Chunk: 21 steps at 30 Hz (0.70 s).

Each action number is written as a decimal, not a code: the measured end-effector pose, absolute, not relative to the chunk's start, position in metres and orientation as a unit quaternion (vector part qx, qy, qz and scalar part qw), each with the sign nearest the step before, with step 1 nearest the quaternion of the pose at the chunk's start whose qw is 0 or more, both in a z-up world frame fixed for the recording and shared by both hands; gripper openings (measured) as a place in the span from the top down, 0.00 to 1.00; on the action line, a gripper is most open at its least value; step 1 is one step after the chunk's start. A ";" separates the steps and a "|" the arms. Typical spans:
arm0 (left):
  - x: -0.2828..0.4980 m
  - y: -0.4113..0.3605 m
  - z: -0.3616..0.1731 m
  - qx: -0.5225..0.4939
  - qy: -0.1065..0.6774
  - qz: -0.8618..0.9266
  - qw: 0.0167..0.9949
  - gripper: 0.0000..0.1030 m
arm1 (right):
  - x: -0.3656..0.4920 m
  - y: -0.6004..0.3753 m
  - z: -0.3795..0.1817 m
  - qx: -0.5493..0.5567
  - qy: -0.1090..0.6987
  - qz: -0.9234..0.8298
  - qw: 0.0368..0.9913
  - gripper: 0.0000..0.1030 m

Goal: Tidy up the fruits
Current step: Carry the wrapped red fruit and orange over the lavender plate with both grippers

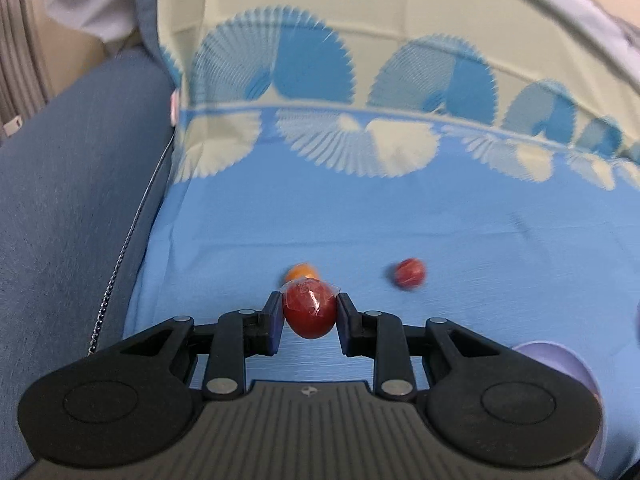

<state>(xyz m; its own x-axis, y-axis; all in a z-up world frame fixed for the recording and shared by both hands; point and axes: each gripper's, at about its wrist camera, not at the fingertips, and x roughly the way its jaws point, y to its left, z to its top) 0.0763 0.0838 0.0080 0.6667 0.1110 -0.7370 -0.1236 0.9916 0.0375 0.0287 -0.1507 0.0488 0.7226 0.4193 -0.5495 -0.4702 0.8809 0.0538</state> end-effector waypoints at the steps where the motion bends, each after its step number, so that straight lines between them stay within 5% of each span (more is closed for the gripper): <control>1: 0.071 0.078 0.011 -0.007 0.396 0.060 0.916 0.71 | 0.026 -0.161 0.042 -0.036 0.289 0.226 0.929 0.65; 21: 0.021 -0.018 -0.017 0.099 0.405 -0.050 0.908 0.71 | 0.019 -0.240 0.014 -0.042 0.326 0.145 0.933 0.65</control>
